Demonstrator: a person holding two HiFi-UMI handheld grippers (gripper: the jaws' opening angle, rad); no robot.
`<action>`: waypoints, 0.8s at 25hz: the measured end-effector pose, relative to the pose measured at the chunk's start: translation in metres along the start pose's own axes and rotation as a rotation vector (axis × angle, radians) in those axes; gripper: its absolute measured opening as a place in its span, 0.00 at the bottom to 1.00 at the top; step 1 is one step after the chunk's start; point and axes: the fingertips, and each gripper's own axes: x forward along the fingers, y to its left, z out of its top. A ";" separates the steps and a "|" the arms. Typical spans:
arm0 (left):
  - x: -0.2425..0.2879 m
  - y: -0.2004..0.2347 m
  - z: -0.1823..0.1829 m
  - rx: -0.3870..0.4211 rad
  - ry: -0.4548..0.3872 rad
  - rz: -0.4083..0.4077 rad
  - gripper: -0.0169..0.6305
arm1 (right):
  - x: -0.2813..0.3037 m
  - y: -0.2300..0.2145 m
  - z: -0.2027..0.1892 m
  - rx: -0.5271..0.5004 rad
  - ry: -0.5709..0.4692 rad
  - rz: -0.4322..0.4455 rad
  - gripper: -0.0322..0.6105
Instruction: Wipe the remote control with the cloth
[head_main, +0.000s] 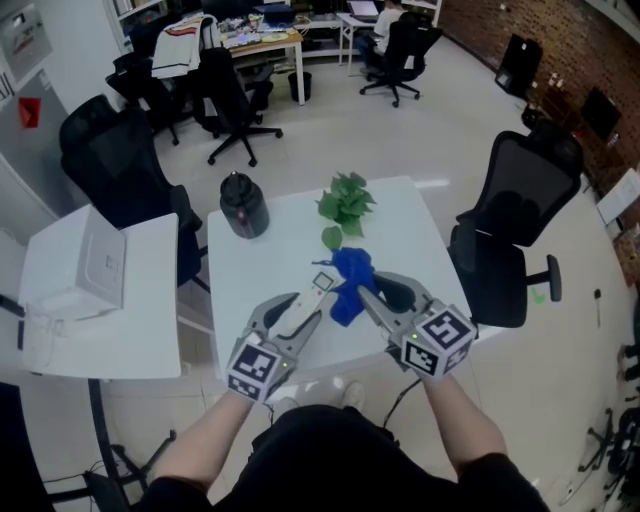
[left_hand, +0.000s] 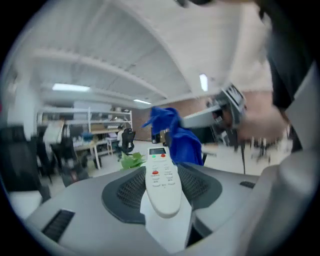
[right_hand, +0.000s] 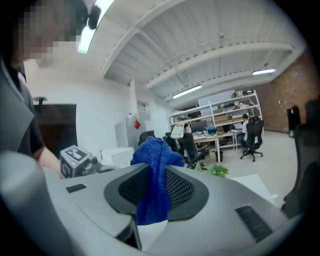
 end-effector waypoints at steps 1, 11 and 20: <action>-0.001 0.009 0.006 -0.205 -0.066 -0.034 0.34 | -0.006 -0.003 0.007 0.068 -0.072 0.019 0.20; -0.013 0.052 0.036 -1.223 -0.535 -0.301 0.34 | 0.016 0.062 -0.045 0.287 -0.084 0.236 0.20; -0.011 0.003 0.030 -1.185 -0.386 -0.485 0.34 | 0.026 0.055 -0.043 0.284 -0.091 0.246 0.20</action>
